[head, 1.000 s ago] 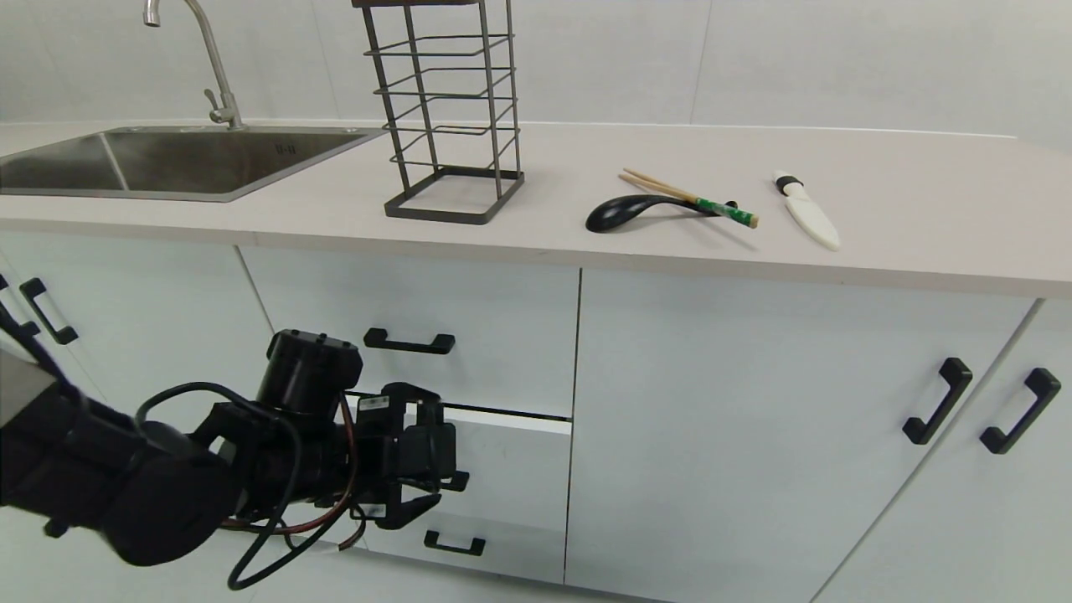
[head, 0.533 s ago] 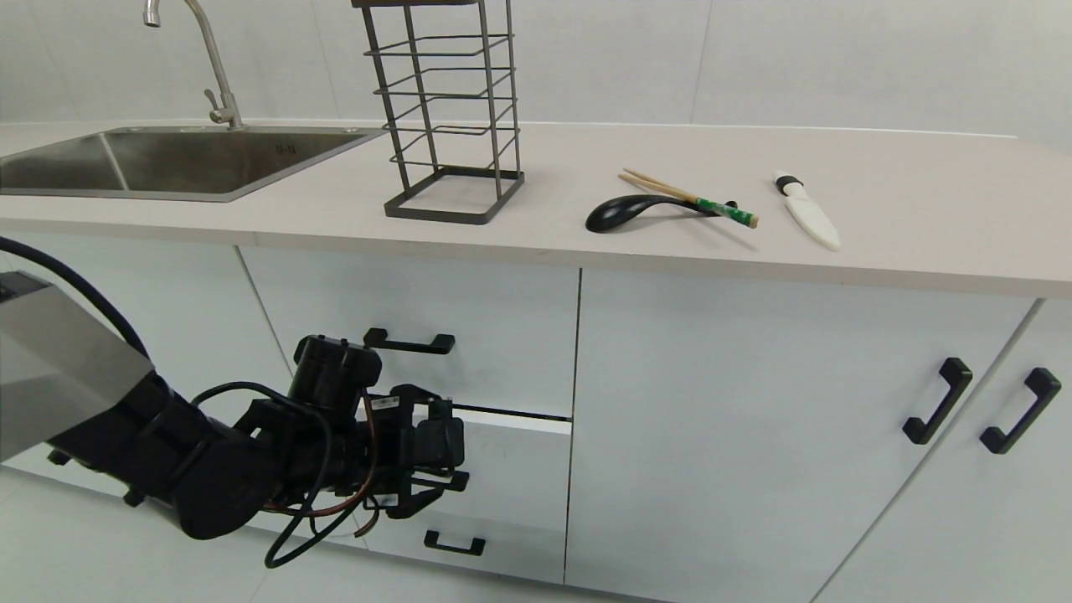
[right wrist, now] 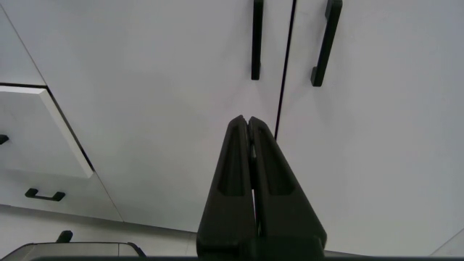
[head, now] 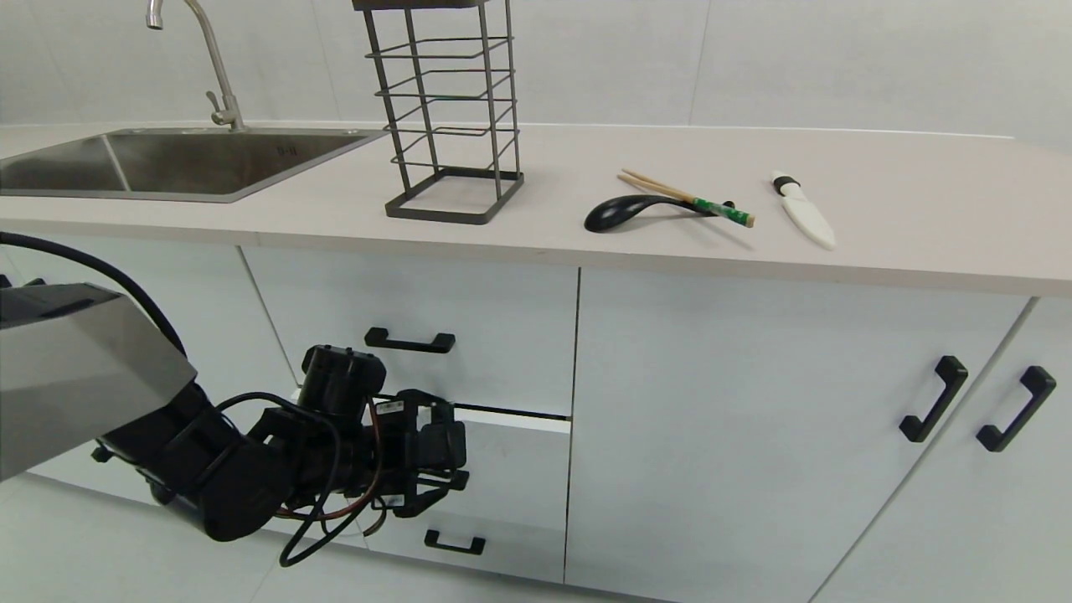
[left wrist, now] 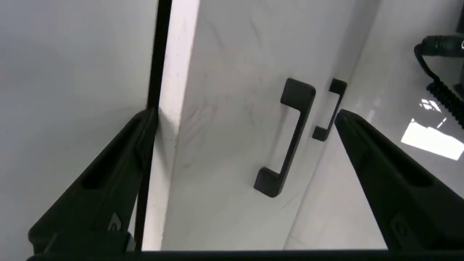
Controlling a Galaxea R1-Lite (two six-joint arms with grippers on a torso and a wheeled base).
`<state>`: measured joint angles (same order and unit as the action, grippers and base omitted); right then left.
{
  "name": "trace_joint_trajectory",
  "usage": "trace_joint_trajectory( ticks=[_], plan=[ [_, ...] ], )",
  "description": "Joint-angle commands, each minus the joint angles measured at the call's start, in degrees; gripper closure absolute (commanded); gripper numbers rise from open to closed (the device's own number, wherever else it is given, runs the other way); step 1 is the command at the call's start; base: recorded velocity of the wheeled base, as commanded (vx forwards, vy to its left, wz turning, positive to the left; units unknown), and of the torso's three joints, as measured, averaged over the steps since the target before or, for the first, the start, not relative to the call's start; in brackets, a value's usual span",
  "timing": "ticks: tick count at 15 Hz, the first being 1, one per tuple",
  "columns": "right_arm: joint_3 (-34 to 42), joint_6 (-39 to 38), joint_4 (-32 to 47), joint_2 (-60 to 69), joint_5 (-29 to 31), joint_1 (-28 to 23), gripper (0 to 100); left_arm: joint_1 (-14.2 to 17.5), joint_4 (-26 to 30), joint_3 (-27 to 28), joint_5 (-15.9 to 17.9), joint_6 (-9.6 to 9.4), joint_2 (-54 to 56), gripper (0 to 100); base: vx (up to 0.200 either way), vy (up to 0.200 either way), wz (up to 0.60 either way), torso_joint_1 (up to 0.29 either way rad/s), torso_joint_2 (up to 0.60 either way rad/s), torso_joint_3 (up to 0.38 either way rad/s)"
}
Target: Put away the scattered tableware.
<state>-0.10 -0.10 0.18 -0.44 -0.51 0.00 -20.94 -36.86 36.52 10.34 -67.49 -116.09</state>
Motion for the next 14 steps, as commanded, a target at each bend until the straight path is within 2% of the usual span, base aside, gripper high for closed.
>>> trace_joint_trajectory(
  ticks=[1, 3, 5, 9, 14],
  plan=[
    [0.0, 0.0, 0.0, -0.1, 0.0, 0.0, 100, 0.5, 0.5, -1.4, -0.4, 0.16, -0.6, 0, 0.000, 0.000, 0.00, 0.000, 0.00, 0.000],
    [0.0, 0.0, 0.0, -0.1, 0.0, 0.0, 100, 0.4, 0.4, -5.6, -0.4, 0.08, 1.4, 0, 0.000, 0.000, 0.00, 0.000, 0.00, 0.000],
    [0.0, 0.0, 0.0, -0.1, 0.0, 0.0, 100, 0.2, 0.5, -7.4, -0.4, 0.08, 4.4, 0, 0.000, 0.000, 0.00, 0.000, 0.00, 0.000],
    [0.0, 0.0, 0.0, -0.1, 0.0, 0.1, 100, -0.9, 1.1, -8.6, -0.4, 0.43, 10.8, 0, 0.000, 0.000, 0.00, 0.000, 0.00, 0.000],
    [0.0, 0.0, 0.0, -0.1, 0.0, 0.0, 100, -2.2, 1.2, -10.0, -0.3, 0.34, 8.0, 0, 0.000, 0.000, 0.00, 0.000, 0.00, 0.000]
  ],
)
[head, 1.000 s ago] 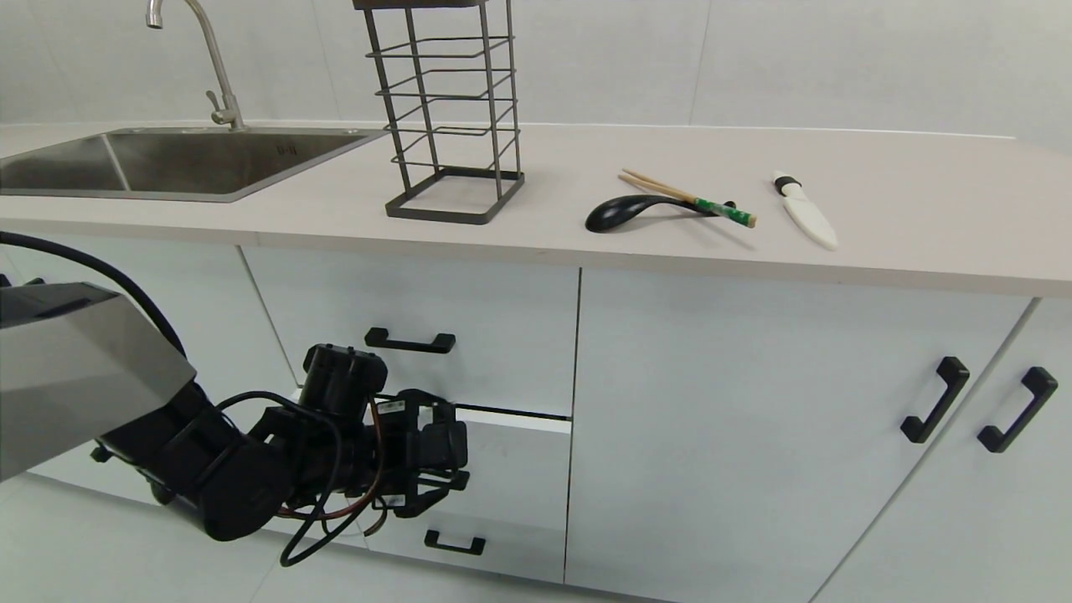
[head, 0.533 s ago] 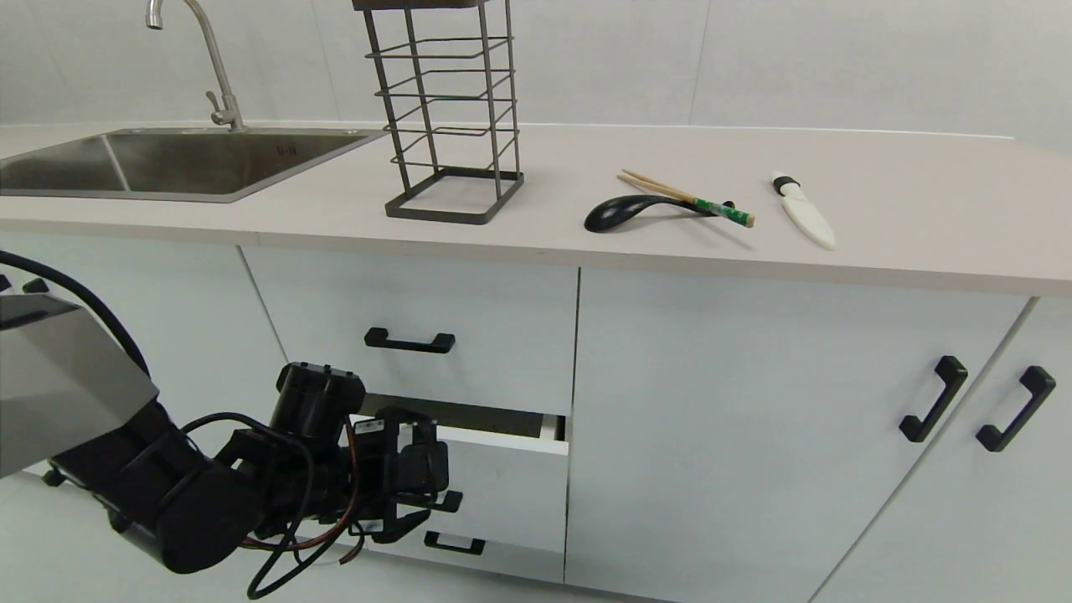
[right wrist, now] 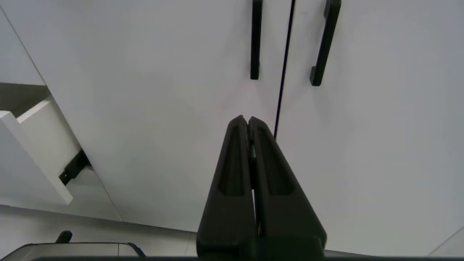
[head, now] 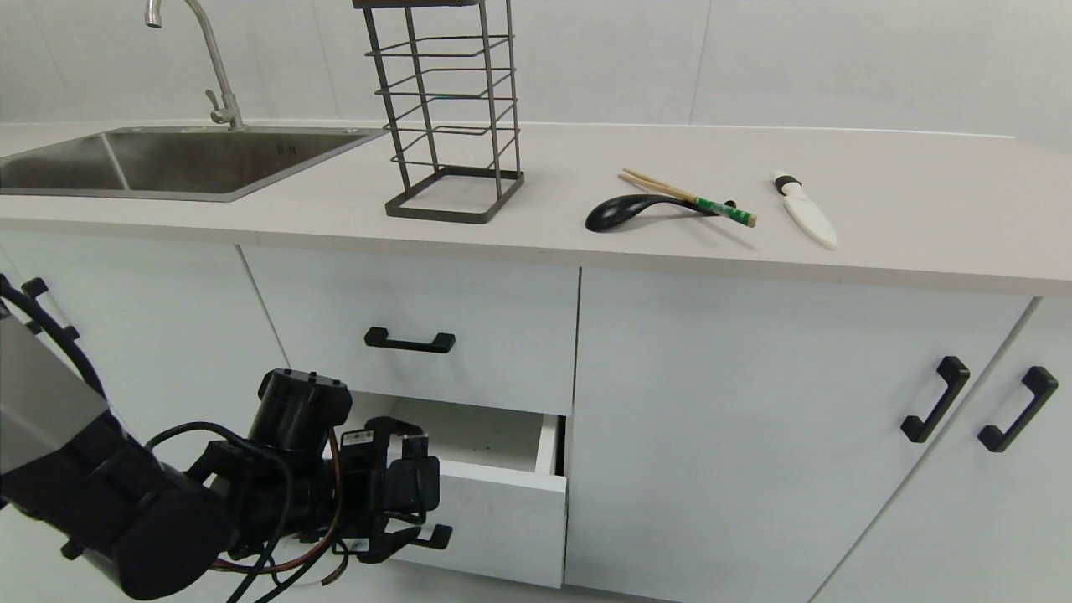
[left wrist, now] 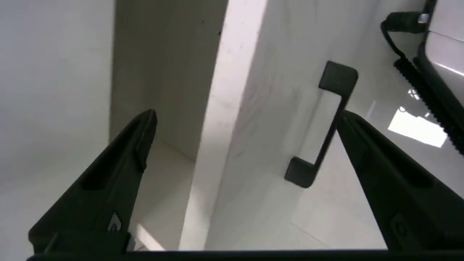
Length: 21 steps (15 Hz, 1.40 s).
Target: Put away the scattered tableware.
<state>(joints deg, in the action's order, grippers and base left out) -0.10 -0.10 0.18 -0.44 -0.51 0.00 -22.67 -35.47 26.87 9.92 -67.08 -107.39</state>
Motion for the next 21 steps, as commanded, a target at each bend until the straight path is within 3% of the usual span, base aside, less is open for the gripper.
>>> trace_joint_trajectory(
  ticks=[1, 7, 11, 13, 14, 15, 16, 17, 20, 21],
  plan=[
    [0.0, 0.0, 0.0, -0.1, 0.0, 0.0, 100, -0.9, -0.2, -0.8, 0.1, 0.02, -1.0, 0, 0.000, 0.000, 0.00, 0.000, 0.00, 0.000],
    [0.0, 0.0, 0.0, -0.1, 0.0, 0.0, 100, -1.1, -0.6, -8.5, 0.5, 0.02, 3.4, 0, 0.000, 0.000, 0.00, 0.000, 0.00, 0.000],
    [0.0, 0.0, 0.0, -0.1, 0.0, 0.0, 100, -3.7, -0.7, -14.0, 0.6, 0.20, 9.5, 0, 0.000, 0.000, 0.00, 0.000, 0.00, 0.000],
    [0.0, 0.0, 0.0, -0.1, 0.0, 0.0, 100, -5.3, -0.6, -14.4, 0.7, 2.13, 12.9, 0, 0.000, 0.000, 0.00, 0.000, 0.00, 0.000],
    [0.0, 0.0, 0.0, -0.1, 0.0, 0.0, 100, -5.3, -0.6, -14.4, 0.7, 2.13, 12.9, 0, 0.000, 0.000, 0.00, 0.000, 0.00, 0.000],
    [0.0, 0.0, 0.0, -0.1, 0.0, 0.0, 100, -7.2, -0.4, -13.9, 0.6, 7.23, 16.4, 0, 0.000, 0.000, 0.00, 0.000, 0.00, 0.000],
    [0.0, 0.0, 0.0, -0.1, 0.0, 0.0, 100, -8.4, -0.4, -13.9, 0.7, 10.22, 18.2, 0, 0.000, 0.000, 0.00, 0.000, 0.00, 0.000],
    [0.0, 0.0, 0.0, -0.1, 0.0, 0.0, 100, -10.8, 0.1, -14.0, 0.6, 16.81, 23.1, 0, 0.000, 0.000, 0.00, 0.000, 0.00, 0.000],
    [0.0, 0.0, 0.0, -0.1, 0.0, 0.0, 100, -11.1, 3.9, -11.9, 0.6, 24.28, 31.4, 0, 0.000, 0.000, 0.00, 0.000, 0.00, 0.000],
    [0.0, 0.0, 0.0, -0.1, 0.0, 0.0, 100, -10.9, 7.5, -9.7, 0.9, 30.26, 35.7, 0, 0.000, 0.000, 0.00, 0.000, 0.00, 0.000]
  ],
)
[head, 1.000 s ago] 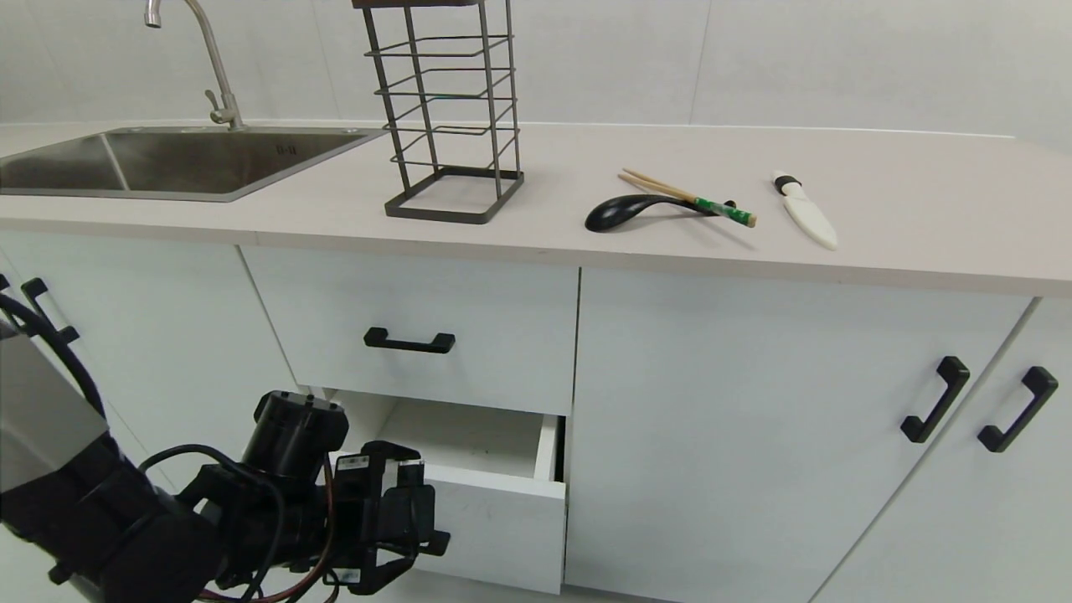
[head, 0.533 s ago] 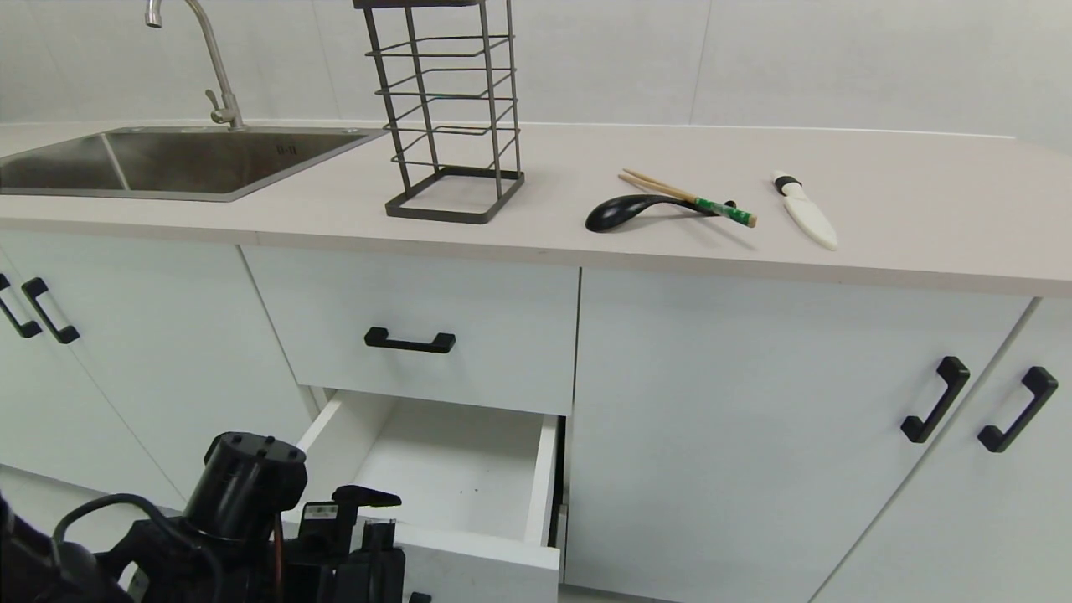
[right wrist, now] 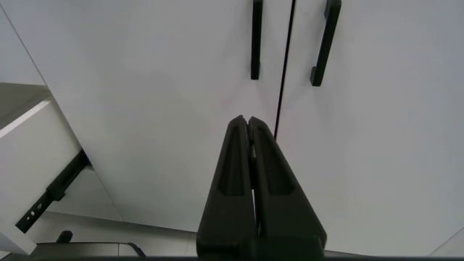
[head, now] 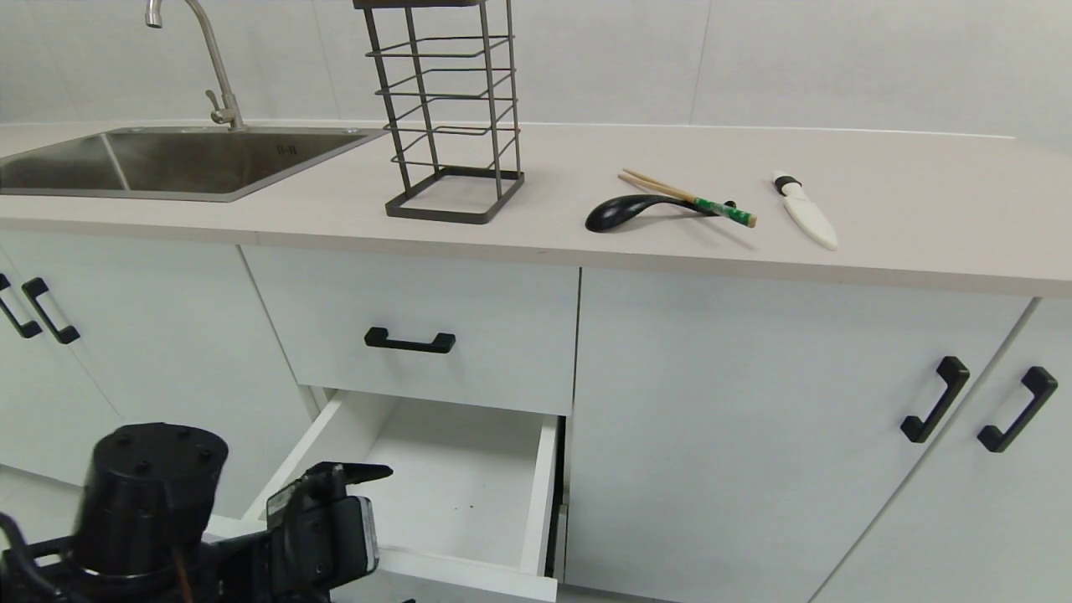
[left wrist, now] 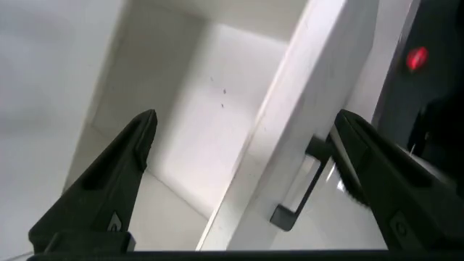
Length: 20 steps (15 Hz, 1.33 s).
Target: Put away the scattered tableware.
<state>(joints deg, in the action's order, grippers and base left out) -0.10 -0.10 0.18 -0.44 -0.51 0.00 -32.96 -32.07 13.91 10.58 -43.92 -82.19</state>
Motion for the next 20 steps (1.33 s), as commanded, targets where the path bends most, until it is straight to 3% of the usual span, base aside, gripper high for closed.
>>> trace_joint_trajectory(
  ticks=[1, 2, 3, 4, 5, 6, 9, 12, 15, 18, 20],
  plan=[
    [0.0, 0.0, 0.0, -0.1, 0.0, 0.0, 100, -0.1, 5.5, 4.0, 0.7, 10.61, 12.4, 0, 0.000, 0.000, 0.00, 0.000, 0.00, 0.000],
    [0.0, 0.0, 0.0, -0.1, 0.0, 0.0, 100, 3.3, 6.9, 7.0, 1.1, 24.41, 17.0, 0, 0.000, 0.000, 0.00, 0.000, 0.00, 0.000],
    [0.0, 0.0, 0.0, -0.1, 0.0, 0.0, 100, 6.7, 6.9, 8.2, 1.5, 32.15, 19.0, 0, 0.000, 0.000, 0.00, 0.000, 0.00, 0.000],
    [0.0, 0.0, 0.0, -0.1, 0.0, 0.0, 100, 8.4, 6.9, 8.5, 2.3, 35.49, 20.0, 0, 0.000, 0.000, 0.00, 0.000, 0.00, 0.000],
    [0.0, 0.0, 0.0, -0.1, 0.0, 0.0, 100, 12.0, 7.0, 7.4, 5.3, 40.67, 22.8, 0, 0.000, 0.000, 0.00, 0.000, 0.00, 0.000],
    [0.0, 0.0, 0.0, -0.1, 0.0, 0.0, 100, 14.0, 6.4, 4.9, 6.4, 42.69, 24.3, 0, 0.000, 0.000, 0.00, 0.000, 0.00, 0.000],
    [0.0, 0.0, 0.0, -0.1, 0.0, 0.1, 100, 17.9, 6.3, -0.1, 6.7, 44.10, 28.5, 0, 0.000, 0.000, 0.00, 0.000, 0.00, 0.000],
    [0.0, 0.0, 0.0, -0.1, 0.0, 0.0, 100, 22.2, 6.1, -2.8, 6.6, 47.70, 32.1, 0, 0.000, 0.000, 0.00, 0.000, 0.00, 0.000],
    [0.0, 0.0, 0.0, -0.1, 0.0, 0.0, 100, 24.1, 3.9, -7.2, 6.2, 47.26, 38.7, 0, 0.000, 0.000, 0.00, 0.000, 0.00, 0.000],
    [0.0, 0.0, 0.0, -0.1, 0.0, 0.0, 100, 26.7, 4.8, -10.8, 4.4, 44.10, 50.0, 0, 0.000, 0.000, 0.00, 0.000, 0.00, 0.000],
    [0.0, 0.0, 0.0, -0.1, 0.0, 0.0, 100, 28.8, 5.5, -12.2, 4.4, 43.83, 56.0, 0, 0.000, 0.000, 0.00, 0.000, 0.00, 0.000]
  ],
)
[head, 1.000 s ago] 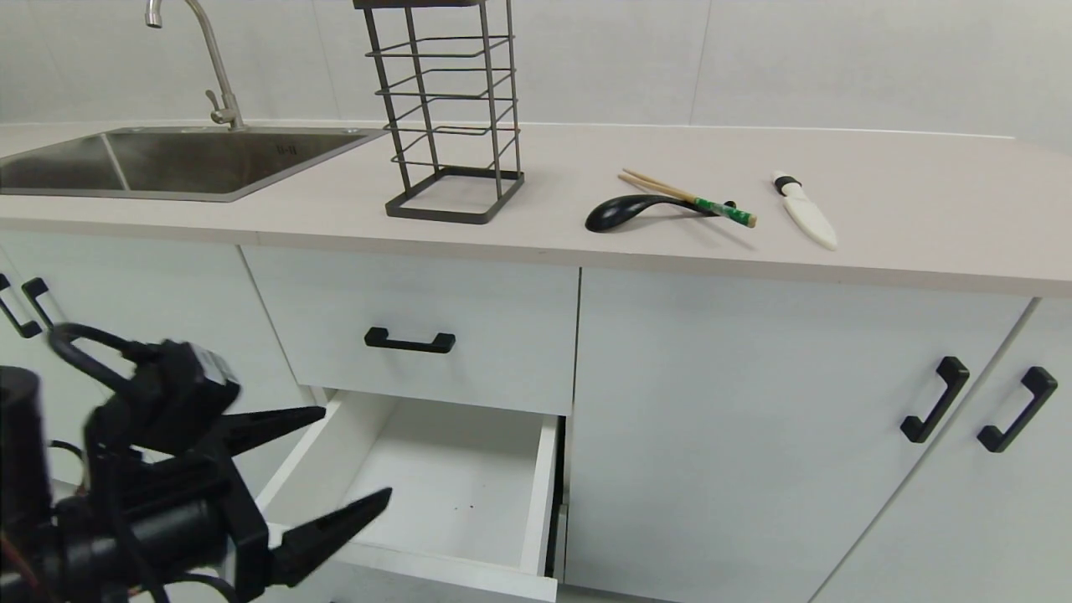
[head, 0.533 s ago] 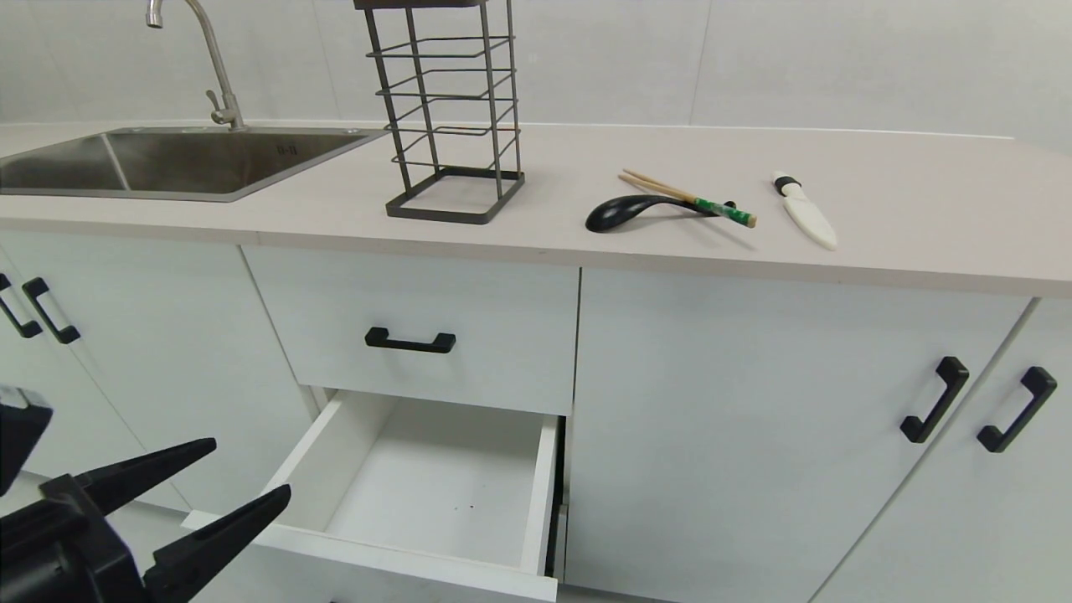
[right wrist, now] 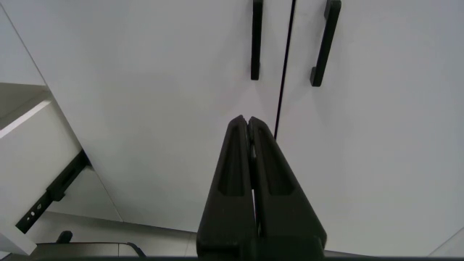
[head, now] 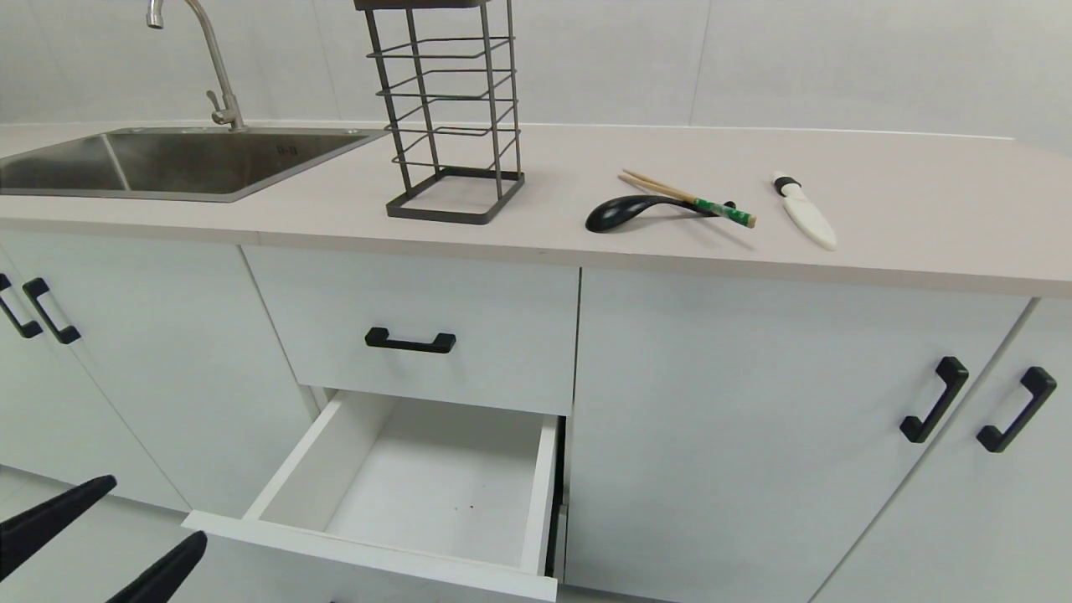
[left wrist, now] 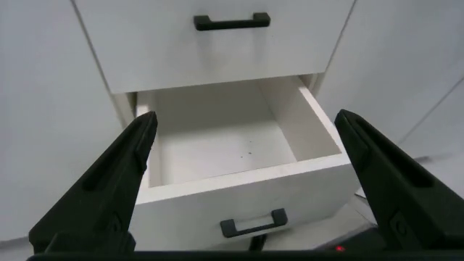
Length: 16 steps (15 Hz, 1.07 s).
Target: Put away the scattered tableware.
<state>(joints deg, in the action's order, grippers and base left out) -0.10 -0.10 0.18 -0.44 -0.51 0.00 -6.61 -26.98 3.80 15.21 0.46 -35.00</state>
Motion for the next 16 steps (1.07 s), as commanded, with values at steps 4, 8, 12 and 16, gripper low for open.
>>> trace_joint_trajectory(
  ticks=[4, 8, 12, 16],
  plan=[
    [0.0, 0.0, 0.0, -0.1, 0.0, 0.0, 100, 4.5, 8.3, -3.7, -0.3, -1.34, 22.9, 0, 0.000, 0.000, 0.00, 0.000, 0.00, 0.000],
    [0.0, 0.0, 0.0, -0.1, 0.0, 0.0, 100, 6.7, 21.6, -3.8, -0.4, -1.34, 35.0, 0, 0.000, 0.000, 0.00, 0.000, 0.00, 0.000],
    [0.0, 0.1, 0.0, -0.1, 0.0, 0.1, 100, 6.7, 27.2, -3.8, -14.2, -1.08, 35.0, 0, 0.000, 0.000, 0.00, 0.000, 0.00, 0.000],
    [0.0, 0.1, 0.0, -0.1, 0.1, 0.0, 100, 6.7, 27.0, -3.8, -14.2, -1.34, 35.0, 0, 0.000, 0.000, 0.00, 0.000, 0.00, 0.000]
  ],
)
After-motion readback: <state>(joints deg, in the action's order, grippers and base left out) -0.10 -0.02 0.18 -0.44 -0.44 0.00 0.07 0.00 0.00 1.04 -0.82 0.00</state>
